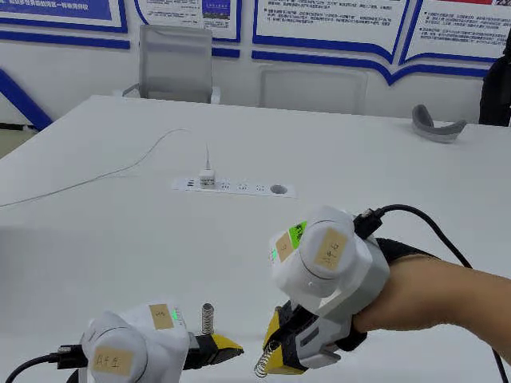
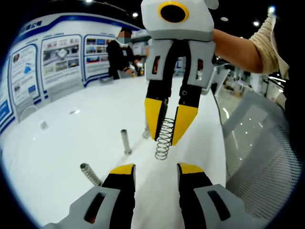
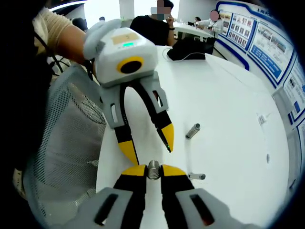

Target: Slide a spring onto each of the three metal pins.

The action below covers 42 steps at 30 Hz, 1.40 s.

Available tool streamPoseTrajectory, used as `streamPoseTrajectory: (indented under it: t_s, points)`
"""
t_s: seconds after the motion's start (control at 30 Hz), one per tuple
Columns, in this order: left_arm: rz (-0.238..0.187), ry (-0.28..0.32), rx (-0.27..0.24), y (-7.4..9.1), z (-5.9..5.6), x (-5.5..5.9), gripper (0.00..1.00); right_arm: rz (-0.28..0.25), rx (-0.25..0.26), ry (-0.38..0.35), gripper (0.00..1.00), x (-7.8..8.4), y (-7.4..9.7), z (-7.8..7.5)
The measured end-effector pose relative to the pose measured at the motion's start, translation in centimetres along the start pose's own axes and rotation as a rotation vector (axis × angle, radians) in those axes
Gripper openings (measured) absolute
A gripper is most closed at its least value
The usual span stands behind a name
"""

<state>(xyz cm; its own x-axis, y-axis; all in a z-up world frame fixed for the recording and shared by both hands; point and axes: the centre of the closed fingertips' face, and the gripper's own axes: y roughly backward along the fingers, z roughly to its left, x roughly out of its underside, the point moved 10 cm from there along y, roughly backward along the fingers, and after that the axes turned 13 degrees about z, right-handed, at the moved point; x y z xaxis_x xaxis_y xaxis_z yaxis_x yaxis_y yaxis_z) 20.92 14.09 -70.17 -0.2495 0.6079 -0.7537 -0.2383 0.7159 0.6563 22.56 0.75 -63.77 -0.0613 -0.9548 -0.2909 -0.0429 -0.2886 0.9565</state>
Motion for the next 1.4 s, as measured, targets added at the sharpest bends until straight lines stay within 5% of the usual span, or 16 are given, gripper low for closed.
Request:
streamPoseTrajectory:
  t_s: [0.93,1.4]
  points:
    - [-0.002,0.061,-0.013,0.1,0.3,1.4,0.5,0.021,0.05,-0.037,0.13,0.7,1.8,-3.1]
    - [0.002,0.075,-0.007,0.0,0.4,1.5,0.51,0.079,0.08,-0.048,0.13,1.3,2.2,-5.6]
